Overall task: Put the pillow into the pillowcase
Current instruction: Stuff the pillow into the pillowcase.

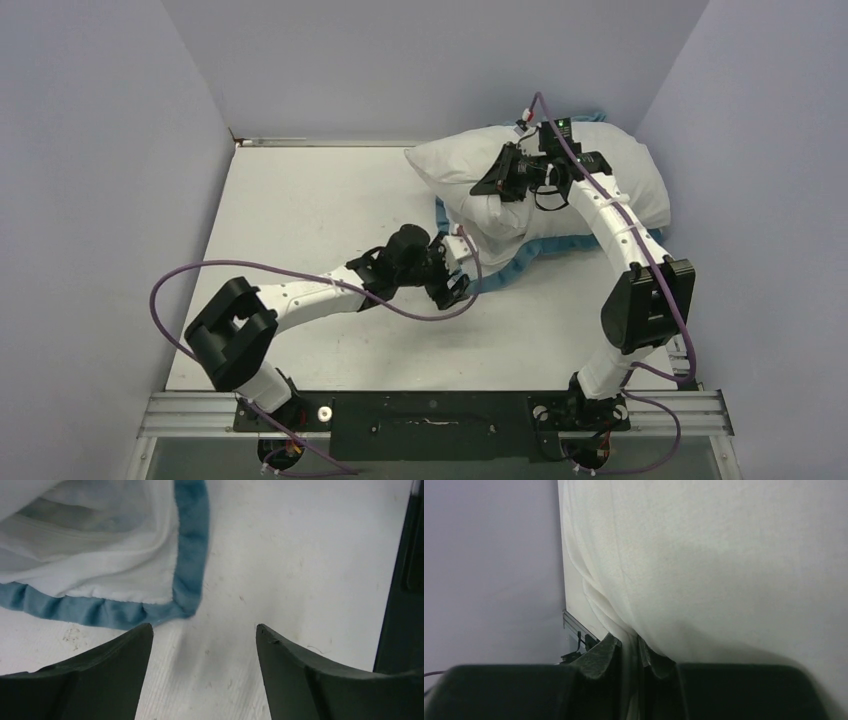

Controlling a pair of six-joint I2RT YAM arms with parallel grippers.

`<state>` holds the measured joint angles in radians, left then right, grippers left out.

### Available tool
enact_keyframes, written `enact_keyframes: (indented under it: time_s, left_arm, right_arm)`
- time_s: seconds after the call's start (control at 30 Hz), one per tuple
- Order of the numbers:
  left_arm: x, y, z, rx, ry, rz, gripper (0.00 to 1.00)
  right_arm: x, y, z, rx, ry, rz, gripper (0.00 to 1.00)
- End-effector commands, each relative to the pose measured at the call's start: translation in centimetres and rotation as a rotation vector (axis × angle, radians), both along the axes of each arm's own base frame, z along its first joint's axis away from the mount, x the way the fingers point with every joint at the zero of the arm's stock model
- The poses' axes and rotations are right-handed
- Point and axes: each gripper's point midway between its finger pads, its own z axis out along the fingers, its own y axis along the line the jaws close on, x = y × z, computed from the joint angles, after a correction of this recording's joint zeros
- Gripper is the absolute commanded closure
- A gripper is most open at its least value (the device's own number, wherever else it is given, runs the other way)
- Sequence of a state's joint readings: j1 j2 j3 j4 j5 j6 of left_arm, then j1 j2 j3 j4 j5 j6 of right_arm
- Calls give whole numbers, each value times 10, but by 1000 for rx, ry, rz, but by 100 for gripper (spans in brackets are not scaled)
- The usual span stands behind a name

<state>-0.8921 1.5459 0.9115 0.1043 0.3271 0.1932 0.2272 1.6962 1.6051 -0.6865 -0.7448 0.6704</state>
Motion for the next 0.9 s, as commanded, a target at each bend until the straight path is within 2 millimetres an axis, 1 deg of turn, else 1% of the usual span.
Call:
enact_keyframes:
  time_s: [0.0,0.07,0.13,0.2,0.27,0.3,0.37,0.43,0.5,0.6,0.7,0.73,0.77,0.87]
  left_arm:
    - [69,-28,46,-279,195,307,26]
    - [91,-36,51,-399,348,410,25]
    - [107,-38,51,-497,516,504,25]
    - [120,-36,46,-556,676,598,25]
    - [128,-35,40,-568,787,678,25]
    - [129,-34,31,-555,839,721,25]
    - [135,-34,24,-570,929,783,25]
    - [140,-39,18,-622,1047,834,25]
    - [144,-51,15,-706,1182,851,25]
    - [142,-73,2,-741,1353,894,25]
    - [136,-91,-10,-742,1421,946,25]
    - [135,-94,-18,-734,1435,975,25]
    - [135,-98,-21,-741,1453,999,25]
    - [145,-102,-28,-793,1473,1045,26]
  right_arm:
    - [18,-3,38,102,-98,-48,95]
    - [27,-6,46,126,-110,-79,95]
    - [35,-10,52,139,-120,-110,95]
    - [44,-14,58,156,-131,-139,94]
    - [51,-16,62,176,-136,-165,94]
    - [53,-16,62,185,-135,-173,94]
    - [59,-16,64,202,-132,-187,94]
    - [63,-15,66,211,-133,-193,94]
    - [67,-14,68,217,-137,-196,94]
    - [70,-14,69,226,-136,-200,94]
    - [71,-13,70,231,-137,-197,94]
    - [71,-13,71,234,-138,-198,94]
    - [72,-13,71,236,-139,-198,95]
    - [70,-14,71,232,-140,-199,95]
